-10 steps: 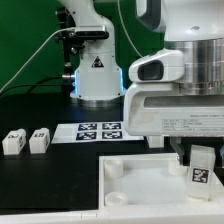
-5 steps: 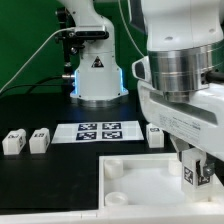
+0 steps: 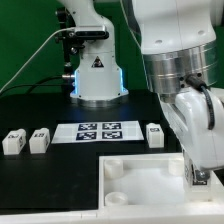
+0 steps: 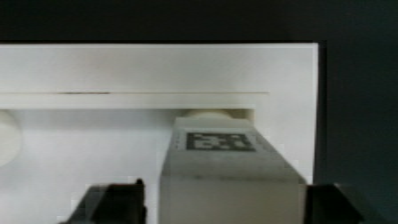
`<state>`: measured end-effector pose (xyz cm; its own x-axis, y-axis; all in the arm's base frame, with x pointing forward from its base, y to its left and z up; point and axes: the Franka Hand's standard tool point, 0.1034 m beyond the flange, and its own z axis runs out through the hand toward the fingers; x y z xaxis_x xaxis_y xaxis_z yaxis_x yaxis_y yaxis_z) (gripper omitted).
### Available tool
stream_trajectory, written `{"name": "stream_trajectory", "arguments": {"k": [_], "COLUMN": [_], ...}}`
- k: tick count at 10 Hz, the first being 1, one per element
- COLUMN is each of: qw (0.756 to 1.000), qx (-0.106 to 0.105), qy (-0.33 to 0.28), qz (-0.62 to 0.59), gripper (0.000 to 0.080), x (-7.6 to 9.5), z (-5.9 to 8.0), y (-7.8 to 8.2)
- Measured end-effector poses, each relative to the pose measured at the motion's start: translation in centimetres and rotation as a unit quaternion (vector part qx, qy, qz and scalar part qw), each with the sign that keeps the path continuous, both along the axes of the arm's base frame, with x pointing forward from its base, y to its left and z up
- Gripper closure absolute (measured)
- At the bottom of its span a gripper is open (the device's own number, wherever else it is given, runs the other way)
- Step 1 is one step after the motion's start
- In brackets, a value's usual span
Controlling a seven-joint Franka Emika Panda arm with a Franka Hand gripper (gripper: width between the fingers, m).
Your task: Assemble one leg
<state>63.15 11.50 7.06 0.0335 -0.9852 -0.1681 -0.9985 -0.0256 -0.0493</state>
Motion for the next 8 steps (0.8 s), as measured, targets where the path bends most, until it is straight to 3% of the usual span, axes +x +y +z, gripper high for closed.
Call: {"name": "stream_trajectory", "arguments": {"k": [1,2,5,8], "qw": [1.0,0.992,0.934,0.871], "qx": [-0.002,-0.013,-0.026,-0.035], "qy": [-0.003,-0.025,-0.066,-0.085], "qz": [0.018,0.126,0.349,0.483], "gripper": [0.0247,0.0169,0.0154,0.0151], "x": [0.0,0.1,0.1,0.1], "z": [0.0,0.1,0.4,0.3], "y": [0.1,0.5,1.7,1.4]}}
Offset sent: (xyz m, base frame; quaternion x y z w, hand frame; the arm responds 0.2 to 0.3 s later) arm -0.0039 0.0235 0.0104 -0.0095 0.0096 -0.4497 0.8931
